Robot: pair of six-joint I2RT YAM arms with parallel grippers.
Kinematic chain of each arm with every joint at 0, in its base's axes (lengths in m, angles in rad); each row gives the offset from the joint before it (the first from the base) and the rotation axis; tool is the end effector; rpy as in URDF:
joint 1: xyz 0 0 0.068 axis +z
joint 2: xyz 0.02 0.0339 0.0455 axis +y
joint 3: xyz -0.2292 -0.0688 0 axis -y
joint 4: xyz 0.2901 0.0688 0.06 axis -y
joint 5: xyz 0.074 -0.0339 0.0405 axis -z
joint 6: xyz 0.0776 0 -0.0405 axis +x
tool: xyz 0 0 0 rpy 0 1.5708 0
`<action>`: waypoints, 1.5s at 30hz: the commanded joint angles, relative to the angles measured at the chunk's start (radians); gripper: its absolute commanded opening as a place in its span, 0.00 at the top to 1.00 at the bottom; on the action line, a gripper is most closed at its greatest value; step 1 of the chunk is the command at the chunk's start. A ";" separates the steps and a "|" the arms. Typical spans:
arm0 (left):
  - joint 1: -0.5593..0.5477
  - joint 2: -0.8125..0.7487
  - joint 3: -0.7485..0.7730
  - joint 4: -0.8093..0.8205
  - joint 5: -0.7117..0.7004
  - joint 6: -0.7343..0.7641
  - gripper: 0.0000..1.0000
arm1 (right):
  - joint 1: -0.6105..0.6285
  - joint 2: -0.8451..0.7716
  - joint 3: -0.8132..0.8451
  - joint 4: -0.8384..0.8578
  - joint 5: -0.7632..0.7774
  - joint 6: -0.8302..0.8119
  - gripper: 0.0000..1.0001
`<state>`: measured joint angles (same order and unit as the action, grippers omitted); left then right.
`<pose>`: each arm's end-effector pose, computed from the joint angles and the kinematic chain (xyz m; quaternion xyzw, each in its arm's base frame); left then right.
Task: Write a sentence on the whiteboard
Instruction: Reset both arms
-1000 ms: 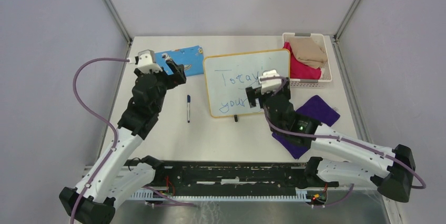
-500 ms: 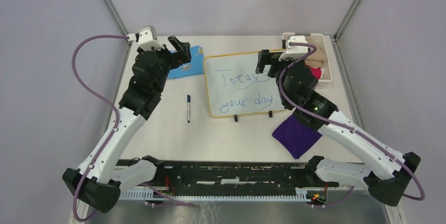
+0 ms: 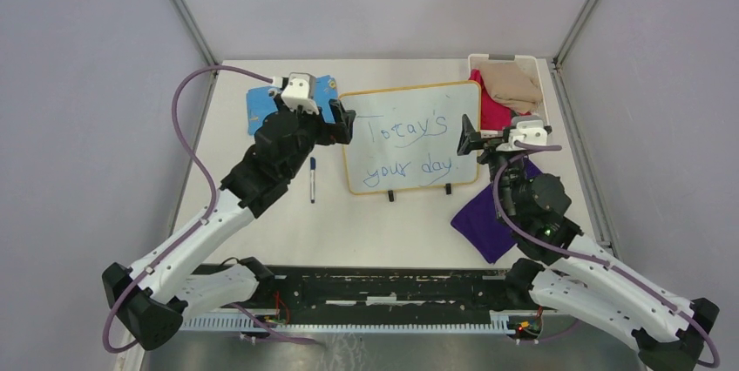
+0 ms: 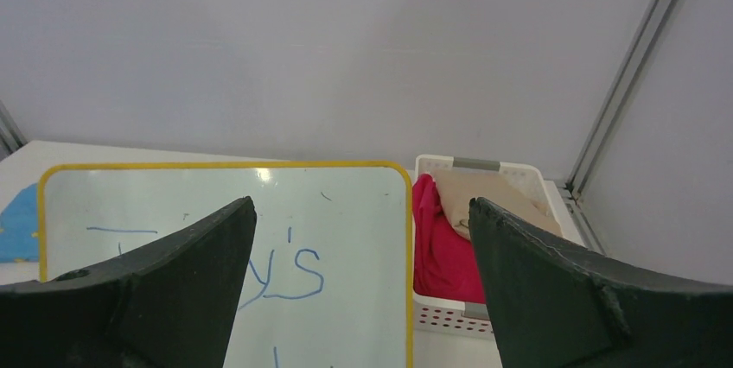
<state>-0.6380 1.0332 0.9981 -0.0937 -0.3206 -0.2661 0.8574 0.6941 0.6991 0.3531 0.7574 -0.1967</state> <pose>0.2886 -0.1835 0.3412 0.0335 0.7482 -0.1768 0.6386 0.2077 0.1585 0.3673 -0.0037 0.6104 0.0484 0.7906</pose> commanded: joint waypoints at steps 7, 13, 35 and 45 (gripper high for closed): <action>-0.093 -0.037 -0.038 0.110 -0.086 0.109 0.00 | 0.002 -0.014 -0.056 0.087 -0.102 -0.014 0.02; -0.132 -0.021 -0.038 0.105 -0.104 0.093 0.00 | 0.003 0.025 -0.056 0.082 -0.078 -0.002 0.02; -0.158 -0.045 -0.032 0.099 -0.094 0.056 0.00 | 0.003 0.069 -0.081 0.145 -0.037 -0.027 0.02; -0.163 -0.079 -0.046 0.100 -0.170 0.044 0.00 | 0.003 0.056 -0.085 0.149 -0.034 -0.030 0.02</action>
